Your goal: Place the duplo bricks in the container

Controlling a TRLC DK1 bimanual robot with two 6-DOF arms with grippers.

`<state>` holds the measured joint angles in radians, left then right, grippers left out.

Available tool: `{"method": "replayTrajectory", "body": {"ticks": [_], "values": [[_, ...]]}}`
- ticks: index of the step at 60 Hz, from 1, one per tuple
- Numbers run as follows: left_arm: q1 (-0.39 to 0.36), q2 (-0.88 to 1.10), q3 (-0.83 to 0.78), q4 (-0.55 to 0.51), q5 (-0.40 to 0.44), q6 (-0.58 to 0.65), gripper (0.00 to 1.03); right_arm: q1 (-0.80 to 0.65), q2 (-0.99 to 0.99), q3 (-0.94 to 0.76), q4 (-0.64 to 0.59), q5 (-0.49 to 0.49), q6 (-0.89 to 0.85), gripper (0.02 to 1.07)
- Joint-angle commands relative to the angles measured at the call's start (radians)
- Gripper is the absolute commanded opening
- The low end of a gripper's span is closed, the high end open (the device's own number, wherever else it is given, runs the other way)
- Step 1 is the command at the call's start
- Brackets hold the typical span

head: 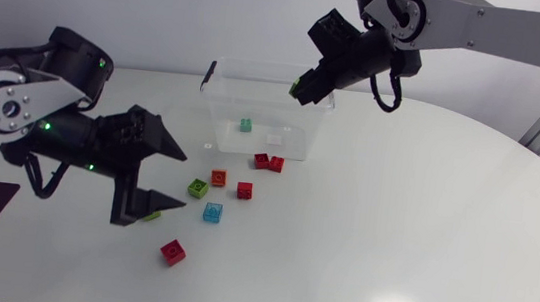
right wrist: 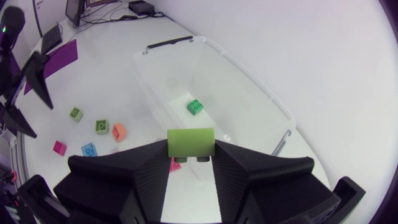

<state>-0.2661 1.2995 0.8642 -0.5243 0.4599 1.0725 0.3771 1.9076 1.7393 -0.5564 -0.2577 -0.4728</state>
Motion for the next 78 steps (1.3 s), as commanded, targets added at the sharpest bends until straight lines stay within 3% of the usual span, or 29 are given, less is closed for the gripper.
{"method": "replayTrajectory", "body": {"ticks": [1, 22, 23, 27, 28, 33, 50, 78], "values": [[-0.012, -0.062, -0.085, -0.009, 0.013, 0.058, 0.99, -0.017, 0.047, 0.071, 0.009, 0.005, 0.030, 0.31], [-0.101, -0.132, -0.275, -0.034, 0.011, 0.116, 0.99, -0.049, 0.252, 0.263, 0.023, 0.028, 0.071, 0.36], [-0.104, -0.132, -0.280, -0.034, 0.011, 0.118, 0.99, -0.049, 0.258, 0.269, 0.023, 0.028, 0.071, 0.39], [-0.139, -0.132, -0.314, -0.032, 0.011, 0.133, 0.99, -0.055, 0.295, 0.301, 0.016, 0.031, 0.074, 0.69], [-0.148, -0.132, -0.324, -0.032, 0.011, 0.142, 0.99, -0.058, 0.307, 0.312, 0.013, 0.031, 0.076, 0.85], [-0.179, -0.126, -0.344, -0.028, 0.011, 0.158, 0.99, -0.064, 0.311, 0.313, 0.009, 0.031, 0.077, 1.00], [-0.297, -0.091, -0.389, -0.032, -0.004, 0.236, 0.96, -0.078, 0.154, 0.203, -0.014, -0.002, 0.056, 1.02], [-0.461, 0.050, -0.350, -0.097, -0.044, 0.340, 0.92, -0.067, -0.170, -0.224, 0.023, -0.043, 0.016, 1.02]]}}
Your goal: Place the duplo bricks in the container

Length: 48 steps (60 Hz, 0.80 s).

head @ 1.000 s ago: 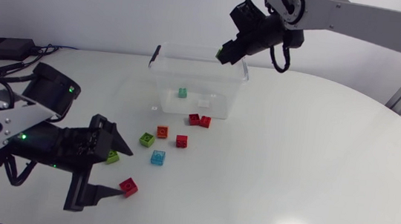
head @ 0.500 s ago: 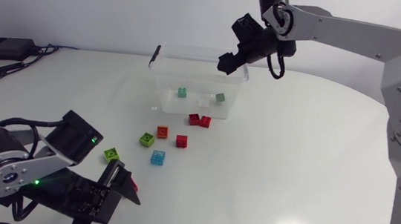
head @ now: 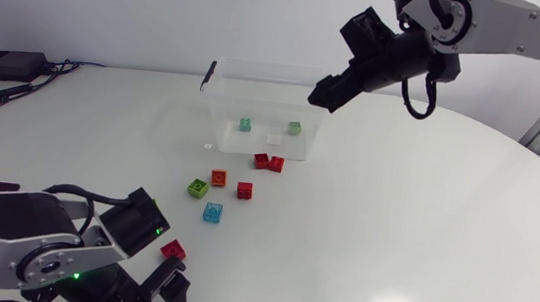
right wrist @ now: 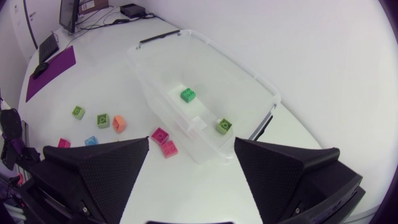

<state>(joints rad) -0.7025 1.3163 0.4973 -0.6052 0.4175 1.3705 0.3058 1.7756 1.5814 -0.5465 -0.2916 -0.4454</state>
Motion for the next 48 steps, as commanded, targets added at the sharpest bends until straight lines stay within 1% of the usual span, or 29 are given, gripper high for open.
{"method": "replayTrajectory", "body": {"ticks": [1, 11, 13, 17, 23, 28, 29, 30, 32, 33, 42, 43, 48], "values": [[-0.032, 0.044, 0.023, -0.015, -0.002, 0.042, 0.92, 0.006, -0.050, -0.084, 0.019, -0.009, -0.013, 1.02], [-0.055, 0.100, 0.063, -0.015, -0.003, 0.044, 0.91, 0.027, -0.131, -0.202, 0.039, -0.014, -0.013, 1.02], [-0.058, 0.110, 0.070, -0.015, -0.003, 0.044, 0.88, 0.038, -0.148, -0.232, 0.045, -0.018, -0.012, 1.02], [-0.063, 0.129, 0.080, -0.010, -0.003, 0.047, 0.85, 0.058, -0.179, -0.288, 0.057, -0.018, -0.012, 1.02], [-0.063, 0.155, 0.090, -0.010, -0.003, 0.061, 0.70, 0.101, -0.211, -0.379, 0.082, -0.015, -0.007, 1.02], [-0.063, 0.166, 0.090, -0.010, -0.003, 0.078, 0.54, 0.122, -0.211, -0.439, 0.112, -0.012, -0.009, 1.02], [-0.061, 0.169, 0.090, -0.010, -0.003, 0.082, 0.50, 0.125, -0.209, -0.446, 0.118, -0.011, -0.009, 1.02], [-0.061, 0.173, 0.090, -0.010, -0.002, 0.087, 0.42, 0.131, -0.205, -0.457, 0.122, -0.009, -0.010, 1.02], [-0.058, 0.173, 0.090, -0.008, 0.000, 0.096, 0.31, 0.136, -0.197, -0.466, 0.128, -0.009, -0.012, 1.02], [-0.052, 0.176, 0.090, -0.008, 0.003, 0.111, 0.29, 0.142, -0.194, -0.471, 0.132, -0.009, -0.012, 1.02], [-0.018, 0.228, 0.090, 0.016, 0.029, 0.153, 0.27, 0.182, -0.159, -0.485, 0.148, -0.004, -0.010, 1.02], [-0.015, 0.232, 0.092, 0.016, 0.037, 0.157, 0.24, 0.188, -0.153, -0.486, 0.149, -0.001, -0.010, 1.02], [0.008, 0.245, 0.095, 0.016, 0.056, 0.168, 0.24, 0.210, -0.122, -0.495, 0.169, 0.008, -0.012, 1.02]]}}
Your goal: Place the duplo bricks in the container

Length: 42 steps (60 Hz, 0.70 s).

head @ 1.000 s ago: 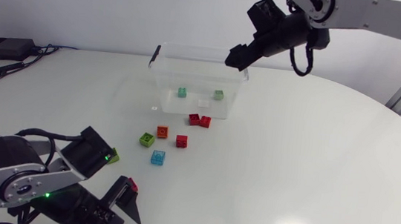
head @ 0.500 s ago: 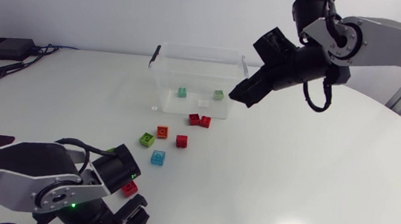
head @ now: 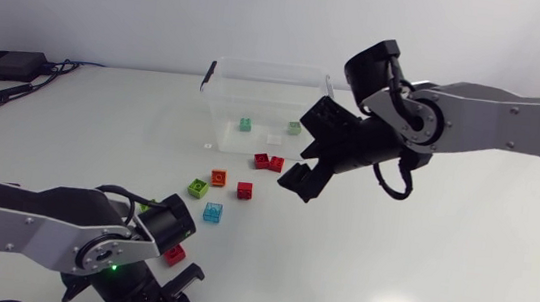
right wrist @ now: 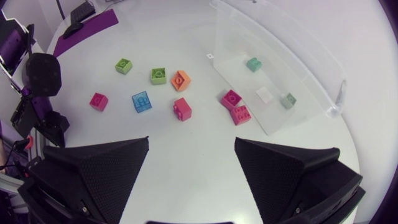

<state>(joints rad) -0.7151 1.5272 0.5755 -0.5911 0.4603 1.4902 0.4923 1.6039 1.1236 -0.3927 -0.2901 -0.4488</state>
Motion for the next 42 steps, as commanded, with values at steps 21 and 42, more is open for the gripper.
{"method": "replayTrajectory", "body": {"ticks": [21, 42], "values": [[0.129, 0.019, 0.026, 0.013, 0.035, 0.070, 0.51, 0.048, 0.088, -0.031, 0.020, 0.019, -0.022, 1.02], [0.217, 0.025, 0.092, 0.013, 0.037, 0.059, 0.90, 0.203, -0.016, -0.174, -0.112, 0.008, -0.100, 1.02]]}}
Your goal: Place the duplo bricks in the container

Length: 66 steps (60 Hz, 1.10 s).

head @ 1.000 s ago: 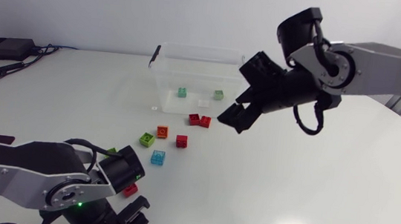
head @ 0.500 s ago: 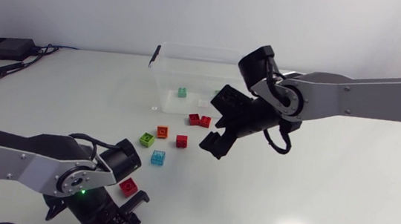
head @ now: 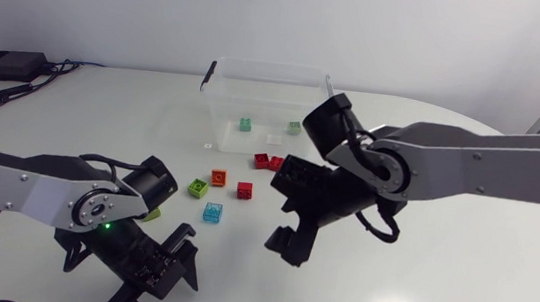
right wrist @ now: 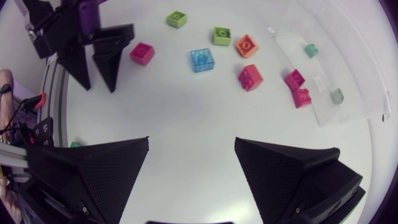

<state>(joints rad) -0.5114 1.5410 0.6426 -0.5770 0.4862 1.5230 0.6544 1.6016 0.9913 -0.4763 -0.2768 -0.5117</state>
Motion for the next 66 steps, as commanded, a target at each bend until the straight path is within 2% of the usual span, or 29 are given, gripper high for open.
{"method": "replayTrajectory", "body": {"ticks": [1, 9, 12, 22, 30, 32, 37, 43, 52, 66], "values": [[0.016, 0.013, 0.028, -0.001, 0.011, 0.025, 0.90, 0.047, -0.014, -0.048, -0.031, -0.009, -0.037, 1.02], [0.100, 0.033, 0.058, -0.007, 0.009, 0.032, 0.90, 0.125, -0.003, -0.100, -0.062, -0.016, -0.068, 1.02], [0.137, 0.030, 0.062, -0.014, 0.009, 0.037, 0.91, 0.128, -0.014, -0.106, -0.076, -0.050, -0.076, 1.02], [0.260, 0.002, 0.083, -0.072, 0.011, 0.083, 0.91, 0.128, -0.031, -0.072, -0.211, -0.032, -0.126, 1.01], [0.310, -0.010, 0.088, -0.096, 0.011, 0.100, 0.91, 0.131, -0.071, -0.049, -0.294, -0.025, -0.151, 0.87], [0.318, -0.013, 0.088, -0.101, 0.011, 0.100, 0.91, 0.143, -0.072, -0.051, -0.301, -0.024, -0.149, 0.79], [0.326, -0.021, 0.086, -0.107, 0.011, 0.098, 0.91, 0.194, -0.055, -0.062, -0.303, -0.010, -0.143, 0.49], [0.326, -0.028, 0.083, -0.121, 0.011, 0.098, 0.91, 0.254, -0.005, -0.057, -0.308, -0.009, -0.142, 0.24], [0.356, -0.038, 0.069, -0.142, 0.011, 0.118, 0.91, 0.343, 0.110, -0.046, -0.320, -0.009, -0.131, 0.22], [0.456, -0.038, 0.057, -0.205, 0.011, 0.210, 0.91, 0.406, 0.202, -0.005, -0.340, -0.009, -0.110, 0.20]]}}
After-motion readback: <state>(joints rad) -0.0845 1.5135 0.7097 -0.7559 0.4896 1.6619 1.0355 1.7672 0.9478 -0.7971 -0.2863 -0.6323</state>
